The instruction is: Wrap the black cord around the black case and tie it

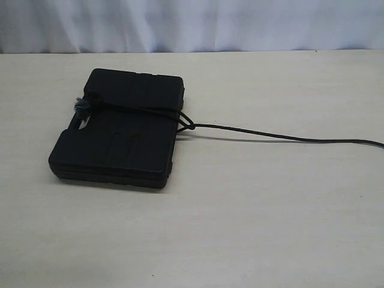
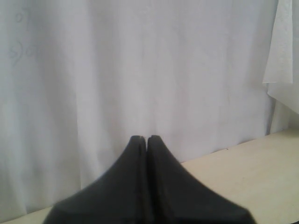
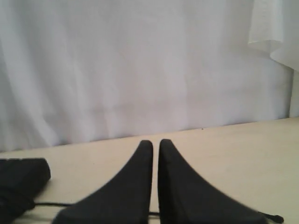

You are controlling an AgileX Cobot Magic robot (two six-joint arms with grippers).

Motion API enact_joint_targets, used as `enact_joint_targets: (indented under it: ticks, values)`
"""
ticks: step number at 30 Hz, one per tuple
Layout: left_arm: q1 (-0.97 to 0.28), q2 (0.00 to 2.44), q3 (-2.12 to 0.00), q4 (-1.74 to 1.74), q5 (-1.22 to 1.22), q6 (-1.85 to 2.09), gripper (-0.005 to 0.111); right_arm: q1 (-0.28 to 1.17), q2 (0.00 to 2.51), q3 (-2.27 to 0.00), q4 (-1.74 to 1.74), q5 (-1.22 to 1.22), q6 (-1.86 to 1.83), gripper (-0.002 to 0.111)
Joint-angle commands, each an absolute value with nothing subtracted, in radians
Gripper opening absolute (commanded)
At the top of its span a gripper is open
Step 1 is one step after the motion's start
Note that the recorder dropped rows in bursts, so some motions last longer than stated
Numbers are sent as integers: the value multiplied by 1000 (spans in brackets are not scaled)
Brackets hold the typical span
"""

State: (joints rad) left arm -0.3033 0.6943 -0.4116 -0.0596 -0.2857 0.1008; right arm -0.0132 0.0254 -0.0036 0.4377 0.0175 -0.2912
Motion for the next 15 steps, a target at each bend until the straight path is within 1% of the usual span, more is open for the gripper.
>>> enact_joint_targets:
  ticks: [1,12,15]
  values:
    - [-310,685,-409,-63,-289,100,0,5,0,0,396,103,-362,4]
    - [-310,683,-409,-65,-284,100,0,26,20,0,395,101,-314,4]
    - [-310,683,-409,-65,-282,100,0,23,0,0,325,104,-287,4]
